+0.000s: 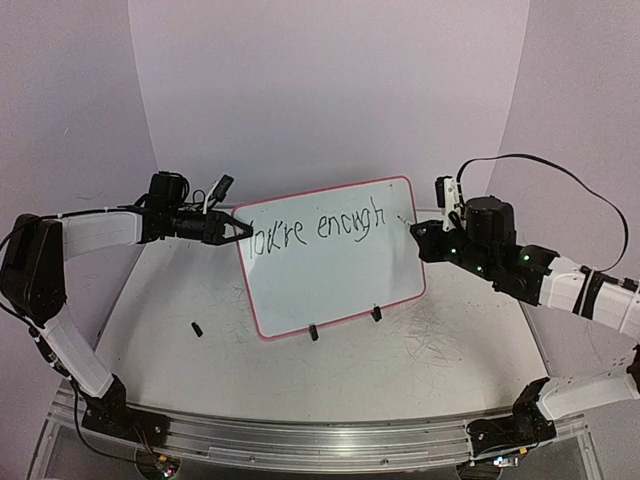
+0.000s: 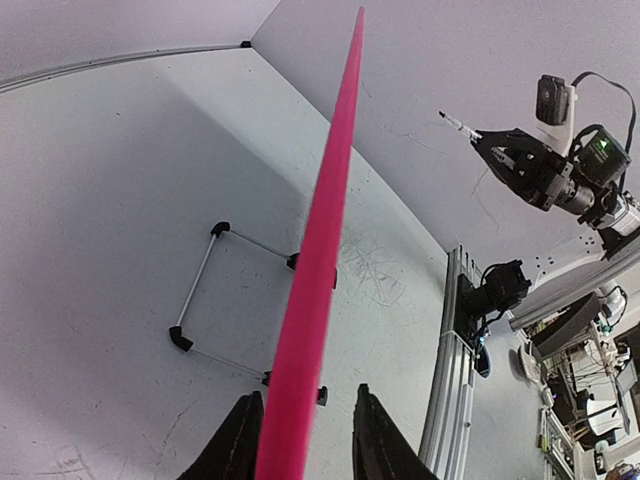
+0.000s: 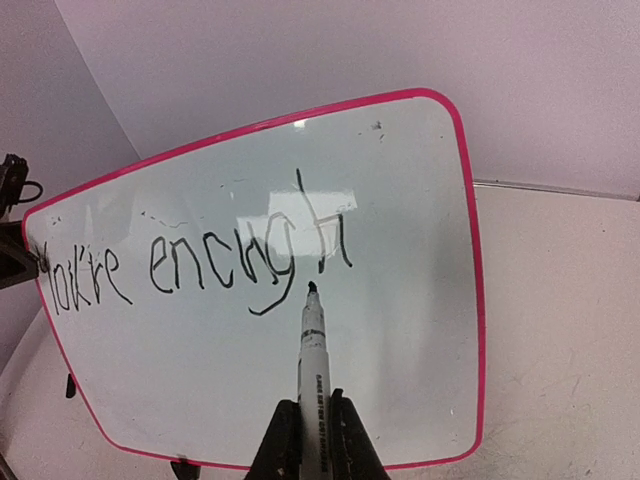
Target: Write a sentence on the whiteboard
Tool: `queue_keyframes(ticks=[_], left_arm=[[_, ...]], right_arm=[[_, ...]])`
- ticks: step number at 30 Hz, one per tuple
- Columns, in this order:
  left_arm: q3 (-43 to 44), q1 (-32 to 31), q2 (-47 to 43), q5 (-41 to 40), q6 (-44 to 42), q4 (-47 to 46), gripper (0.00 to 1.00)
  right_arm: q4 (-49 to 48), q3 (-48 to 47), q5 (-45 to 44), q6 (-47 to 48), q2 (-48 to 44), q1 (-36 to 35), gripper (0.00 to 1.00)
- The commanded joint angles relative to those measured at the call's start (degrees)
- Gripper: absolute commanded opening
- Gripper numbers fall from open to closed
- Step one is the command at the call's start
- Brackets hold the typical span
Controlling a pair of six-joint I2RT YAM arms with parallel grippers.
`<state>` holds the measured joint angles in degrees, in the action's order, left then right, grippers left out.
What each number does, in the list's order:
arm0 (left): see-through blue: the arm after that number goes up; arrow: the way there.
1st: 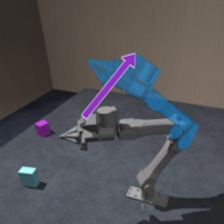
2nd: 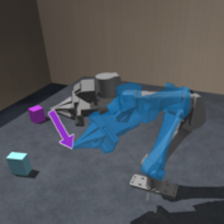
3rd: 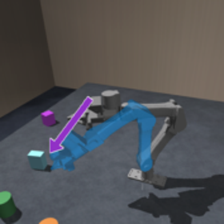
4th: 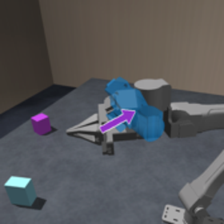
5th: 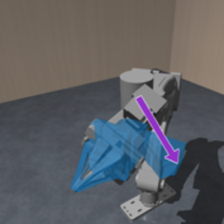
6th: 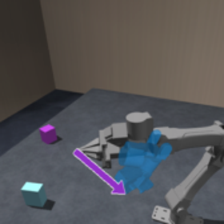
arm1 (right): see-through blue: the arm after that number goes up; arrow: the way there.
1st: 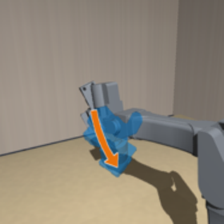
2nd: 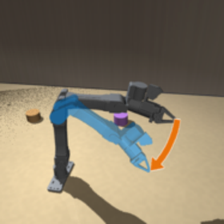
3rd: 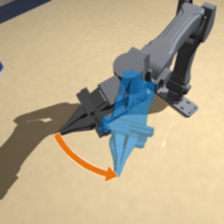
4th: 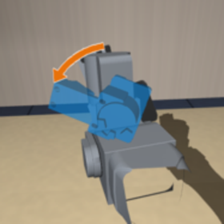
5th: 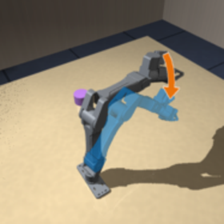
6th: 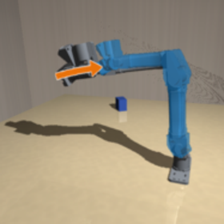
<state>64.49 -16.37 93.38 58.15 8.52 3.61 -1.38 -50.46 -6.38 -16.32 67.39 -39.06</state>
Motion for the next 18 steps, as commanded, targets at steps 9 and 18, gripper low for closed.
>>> queue_keyframes(ticks=[9, 18], left_arm=[[-0.54, 0.31, -4.85, -3.44, 1.74, 0.45, 0.49], [-6.82, 0.51, -9.02, -4.47, 7.05, -2.84, 0.52]], right_arm=[[0.41, -7.02, -3.05, -0.20, 5.61, -9.98, 0.00], [0.14, -10.16, -3.19, -0.27, 10.45, -12.60, 0.00]])
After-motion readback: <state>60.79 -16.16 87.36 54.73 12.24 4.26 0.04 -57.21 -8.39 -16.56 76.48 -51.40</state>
